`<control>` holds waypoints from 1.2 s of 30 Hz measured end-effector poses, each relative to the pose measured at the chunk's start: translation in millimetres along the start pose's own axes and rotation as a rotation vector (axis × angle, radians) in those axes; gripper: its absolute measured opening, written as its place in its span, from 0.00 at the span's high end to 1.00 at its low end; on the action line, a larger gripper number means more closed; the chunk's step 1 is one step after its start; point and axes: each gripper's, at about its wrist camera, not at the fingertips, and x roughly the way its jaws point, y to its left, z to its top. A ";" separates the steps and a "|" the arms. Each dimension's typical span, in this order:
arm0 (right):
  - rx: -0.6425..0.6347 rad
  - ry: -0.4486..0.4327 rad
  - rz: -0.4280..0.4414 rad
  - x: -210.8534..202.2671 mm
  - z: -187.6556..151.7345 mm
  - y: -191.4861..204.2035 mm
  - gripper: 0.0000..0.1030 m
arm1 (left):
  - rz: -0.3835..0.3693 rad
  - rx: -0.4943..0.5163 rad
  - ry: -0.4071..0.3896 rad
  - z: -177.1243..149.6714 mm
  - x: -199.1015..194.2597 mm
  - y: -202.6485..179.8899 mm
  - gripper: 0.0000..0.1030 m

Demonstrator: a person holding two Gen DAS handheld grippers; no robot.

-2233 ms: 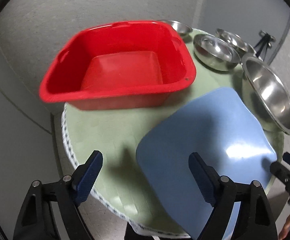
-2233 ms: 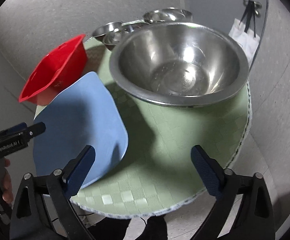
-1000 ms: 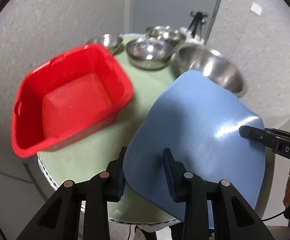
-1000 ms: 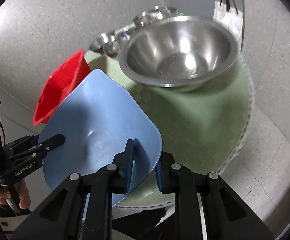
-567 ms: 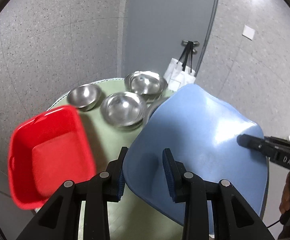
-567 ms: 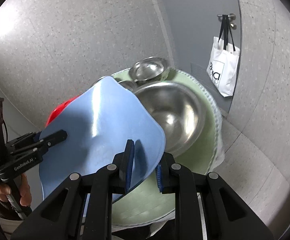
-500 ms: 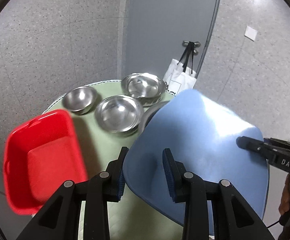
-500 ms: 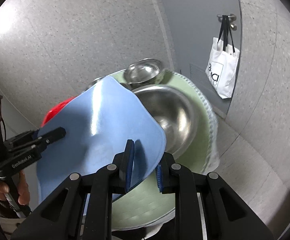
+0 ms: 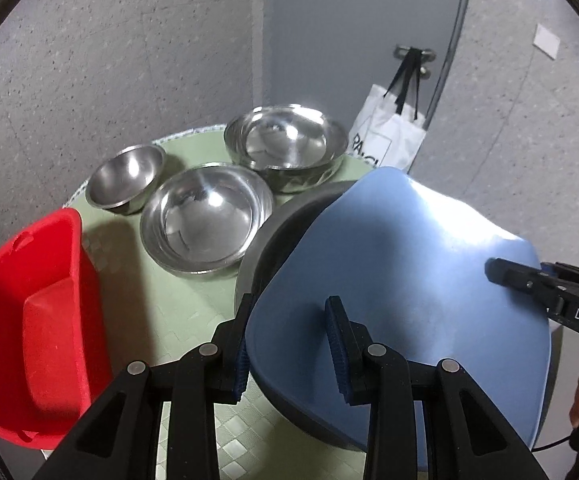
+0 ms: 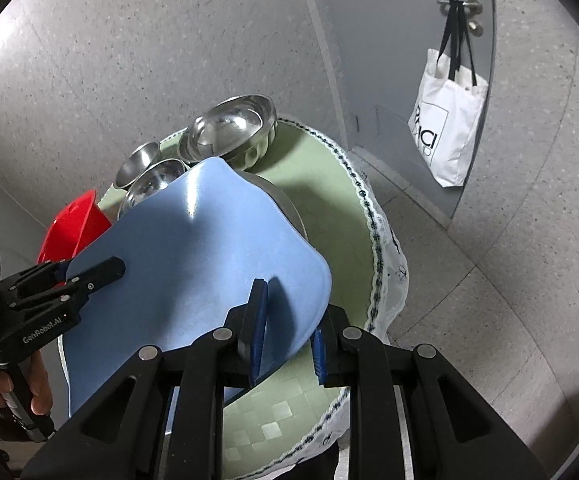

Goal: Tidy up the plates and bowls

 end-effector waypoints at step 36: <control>0.070 0.020 -0.011 13.3 4.8 -16.6 0.26 | -0.007 -0.090 0.005 -10.9 10.6 23.2 0.15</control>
